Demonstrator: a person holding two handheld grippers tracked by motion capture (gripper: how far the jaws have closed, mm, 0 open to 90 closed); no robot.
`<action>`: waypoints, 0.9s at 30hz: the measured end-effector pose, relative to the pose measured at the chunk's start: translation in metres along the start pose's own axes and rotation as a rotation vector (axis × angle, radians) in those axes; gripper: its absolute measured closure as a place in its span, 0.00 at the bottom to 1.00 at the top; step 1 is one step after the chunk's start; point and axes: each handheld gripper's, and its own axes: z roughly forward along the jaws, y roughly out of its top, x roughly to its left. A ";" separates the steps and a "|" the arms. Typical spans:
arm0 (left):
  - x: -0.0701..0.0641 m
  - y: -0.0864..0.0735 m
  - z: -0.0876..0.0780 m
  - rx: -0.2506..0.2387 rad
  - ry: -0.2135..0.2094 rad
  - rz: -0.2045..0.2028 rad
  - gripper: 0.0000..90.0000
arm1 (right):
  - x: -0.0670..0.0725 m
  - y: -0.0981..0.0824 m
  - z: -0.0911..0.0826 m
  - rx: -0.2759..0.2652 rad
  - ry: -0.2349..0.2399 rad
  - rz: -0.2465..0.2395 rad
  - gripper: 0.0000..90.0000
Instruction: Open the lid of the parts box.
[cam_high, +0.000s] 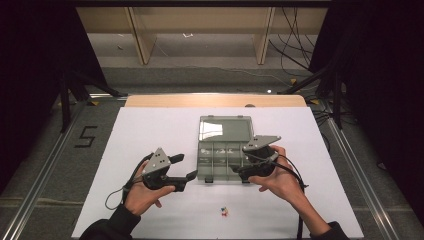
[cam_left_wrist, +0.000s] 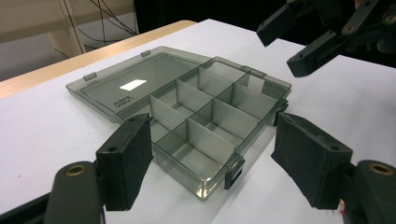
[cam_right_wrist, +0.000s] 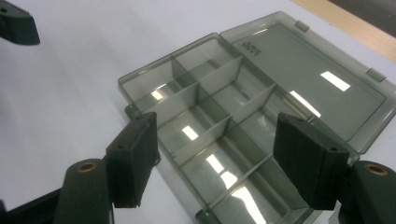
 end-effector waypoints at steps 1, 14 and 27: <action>-0.001 -0.001 -0.001 -0.005 0.001 -0.013 0.30 | 0.001 -0.001 -0.001 0.021 0.015 -0.008 0.35; -0.004 -0.014 -0.022 -0.019 0.009 -0.028 0.29 | 0.019 -0.014 -0.002 0.043 0.076 -0.023 0.34; -0.011 -0.016 -0.028 -0.030 -0.007 0.017 0.26 | 0.038 -0.024 0.006 0.088 0.115 -0.033 0.34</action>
